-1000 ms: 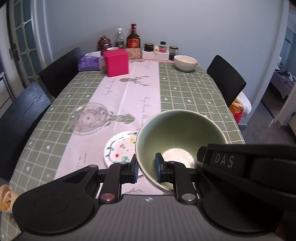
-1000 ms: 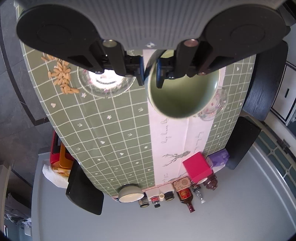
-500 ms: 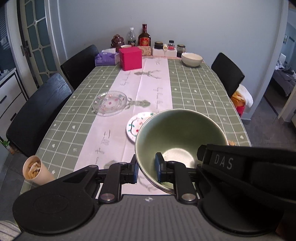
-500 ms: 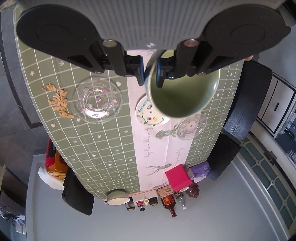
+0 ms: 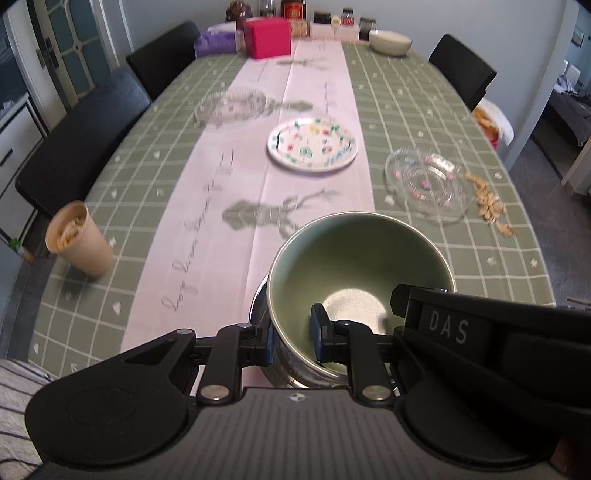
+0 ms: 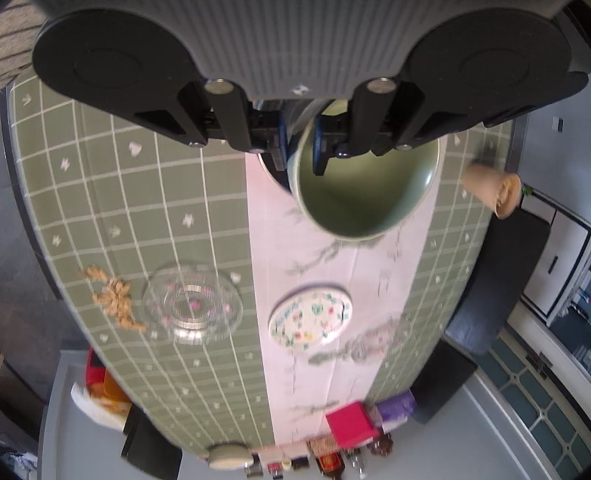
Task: Organize plates and bowls
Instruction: 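Lower the pale green bowl into the blue bowl and open both grippers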
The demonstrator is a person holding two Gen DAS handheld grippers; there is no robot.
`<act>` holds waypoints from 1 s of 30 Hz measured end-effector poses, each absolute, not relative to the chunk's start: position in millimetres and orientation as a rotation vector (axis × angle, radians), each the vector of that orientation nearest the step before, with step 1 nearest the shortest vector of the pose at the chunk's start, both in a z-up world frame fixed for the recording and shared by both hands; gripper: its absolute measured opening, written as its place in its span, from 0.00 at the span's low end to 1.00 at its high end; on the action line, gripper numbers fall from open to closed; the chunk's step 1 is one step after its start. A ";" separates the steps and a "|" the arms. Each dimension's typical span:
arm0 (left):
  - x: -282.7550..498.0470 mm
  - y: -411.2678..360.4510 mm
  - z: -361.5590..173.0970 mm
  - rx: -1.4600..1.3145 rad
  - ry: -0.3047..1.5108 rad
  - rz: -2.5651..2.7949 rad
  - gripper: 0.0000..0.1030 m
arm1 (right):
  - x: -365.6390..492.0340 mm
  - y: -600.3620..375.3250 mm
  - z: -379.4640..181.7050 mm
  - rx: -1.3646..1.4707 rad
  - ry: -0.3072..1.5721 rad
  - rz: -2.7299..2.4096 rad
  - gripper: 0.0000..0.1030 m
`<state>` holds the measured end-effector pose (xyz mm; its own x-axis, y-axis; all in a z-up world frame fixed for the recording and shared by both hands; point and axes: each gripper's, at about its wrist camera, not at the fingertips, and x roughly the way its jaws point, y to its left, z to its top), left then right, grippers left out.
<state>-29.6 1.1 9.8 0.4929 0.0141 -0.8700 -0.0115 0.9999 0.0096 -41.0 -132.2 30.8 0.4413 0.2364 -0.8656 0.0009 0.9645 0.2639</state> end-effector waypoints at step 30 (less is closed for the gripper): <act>-23.8 7.7 -26.7 0.037 1.056 -0.015 0.24 | -31.7 -129.5 -15.9 0.237 1.120 0.219 0.12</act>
